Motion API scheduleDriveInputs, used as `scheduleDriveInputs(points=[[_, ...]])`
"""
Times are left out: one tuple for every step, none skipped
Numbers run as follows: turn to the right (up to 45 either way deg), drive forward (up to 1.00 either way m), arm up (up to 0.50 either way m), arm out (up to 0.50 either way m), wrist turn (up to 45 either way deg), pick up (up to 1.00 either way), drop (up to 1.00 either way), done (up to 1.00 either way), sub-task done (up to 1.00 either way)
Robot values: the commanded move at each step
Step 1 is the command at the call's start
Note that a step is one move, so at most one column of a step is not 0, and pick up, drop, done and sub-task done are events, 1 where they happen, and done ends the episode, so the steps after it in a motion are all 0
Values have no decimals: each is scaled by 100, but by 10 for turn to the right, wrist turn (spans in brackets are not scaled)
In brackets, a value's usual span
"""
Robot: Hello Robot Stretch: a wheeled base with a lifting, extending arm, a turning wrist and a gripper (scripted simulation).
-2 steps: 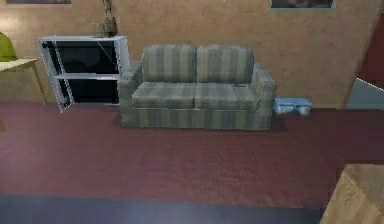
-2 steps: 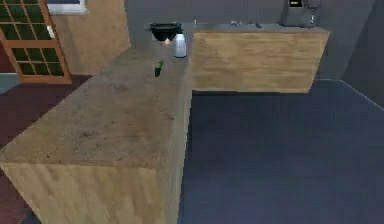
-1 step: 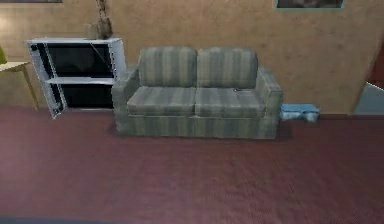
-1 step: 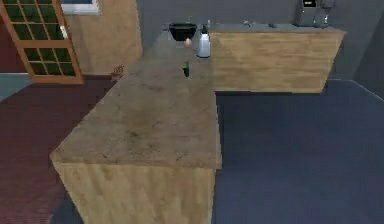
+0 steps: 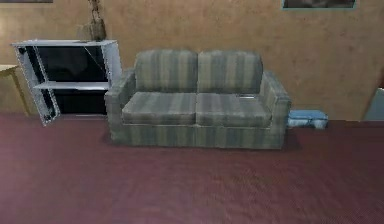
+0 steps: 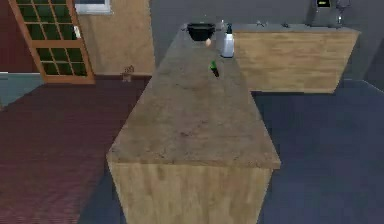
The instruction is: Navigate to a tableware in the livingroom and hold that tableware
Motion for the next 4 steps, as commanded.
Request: scheduleDriveInputs(points=[[-450,0,0,0,0,0,0,0,0],[-210,0,0,0,0,0,0,0,0],[0,100,0,0,0,0,0,0,0],[0,100,0,0,0,0,0,0,0]])
